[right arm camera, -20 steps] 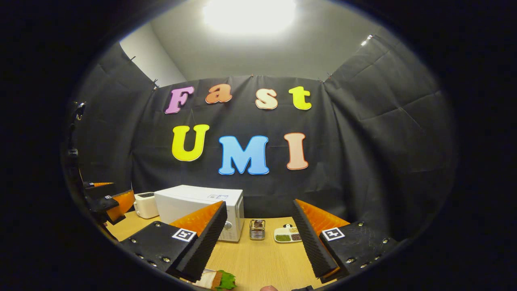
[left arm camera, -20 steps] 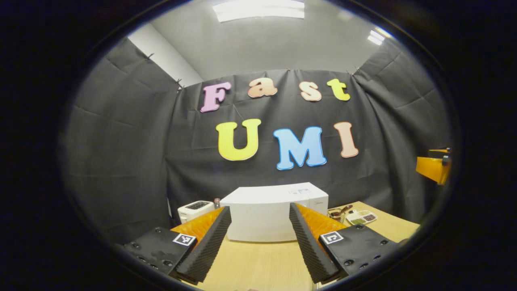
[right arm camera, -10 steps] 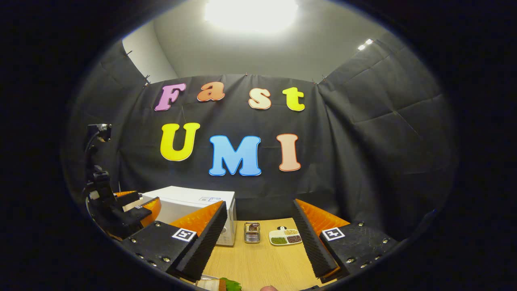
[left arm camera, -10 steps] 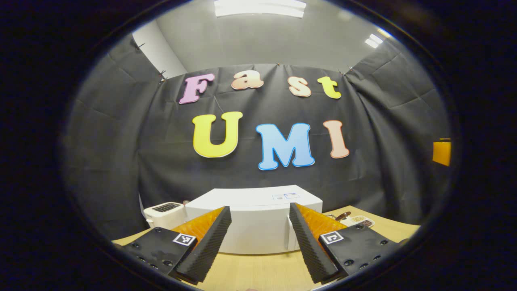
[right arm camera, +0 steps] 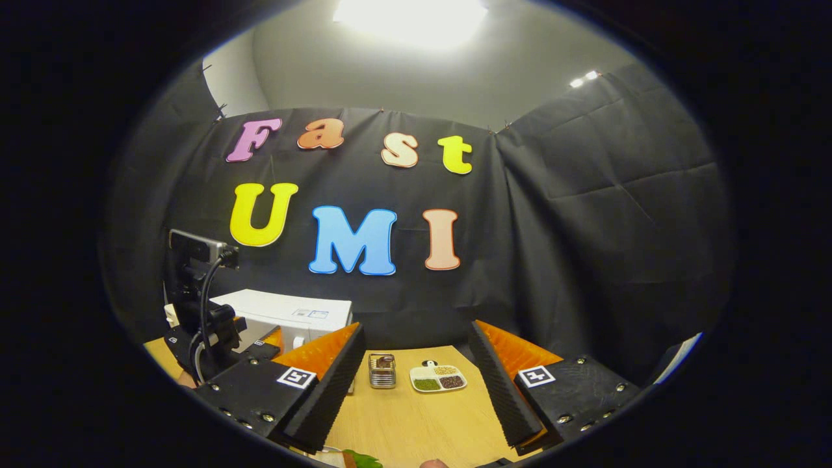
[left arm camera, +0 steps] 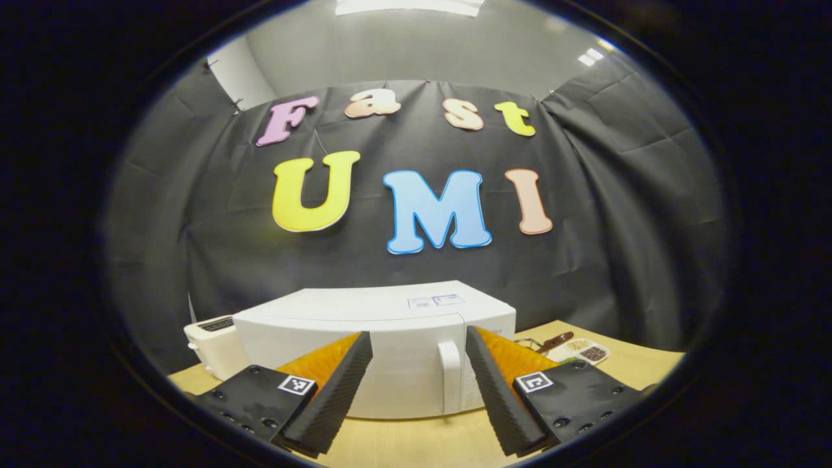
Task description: Open the microwave oven with the left hand, put the food in, and close the microwave oven.
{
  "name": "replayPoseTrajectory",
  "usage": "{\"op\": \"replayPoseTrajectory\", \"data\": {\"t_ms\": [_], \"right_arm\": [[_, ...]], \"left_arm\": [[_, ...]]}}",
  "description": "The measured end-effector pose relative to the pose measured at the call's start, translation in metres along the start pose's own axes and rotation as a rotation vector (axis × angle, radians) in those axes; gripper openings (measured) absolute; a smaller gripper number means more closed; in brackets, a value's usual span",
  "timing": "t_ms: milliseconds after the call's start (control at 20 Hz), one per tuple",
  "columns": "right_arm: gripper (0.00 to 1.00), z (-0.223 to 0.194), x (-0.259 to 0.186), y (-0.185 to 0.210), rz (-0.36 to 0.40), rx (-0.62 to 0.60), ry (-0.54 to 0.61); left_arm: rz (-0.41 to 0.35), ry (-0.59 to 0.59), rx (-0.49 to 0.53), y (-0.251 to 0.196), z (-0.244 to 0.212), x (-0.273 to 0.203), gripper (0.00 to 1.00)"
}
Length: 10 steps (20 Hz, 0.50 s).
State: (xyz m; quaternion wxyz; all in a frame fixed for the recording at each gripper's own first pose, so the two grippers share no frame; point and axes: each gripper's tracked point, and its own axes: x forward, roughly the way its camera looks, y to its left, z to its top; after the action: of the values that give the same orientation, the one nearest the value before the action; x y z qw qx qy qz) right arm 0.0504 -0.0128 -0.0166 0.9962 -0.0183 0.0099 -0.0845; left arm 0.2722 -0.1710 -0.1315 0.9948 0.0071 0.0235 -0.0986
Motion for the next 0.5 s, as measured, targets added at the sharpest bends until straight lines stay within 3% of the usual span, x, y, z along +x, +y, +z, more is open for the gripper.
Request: {"op": "replayPoseTrajectory", "data": {"t_ms": [500], "right_arm": [[0.97,-0.003,-0.003,-0.024,-0.105,-0.078,0.026]], "left_arm": [[-0.022,0.112,0.025,-0.033,-0.069,0.06,0.94]]}}
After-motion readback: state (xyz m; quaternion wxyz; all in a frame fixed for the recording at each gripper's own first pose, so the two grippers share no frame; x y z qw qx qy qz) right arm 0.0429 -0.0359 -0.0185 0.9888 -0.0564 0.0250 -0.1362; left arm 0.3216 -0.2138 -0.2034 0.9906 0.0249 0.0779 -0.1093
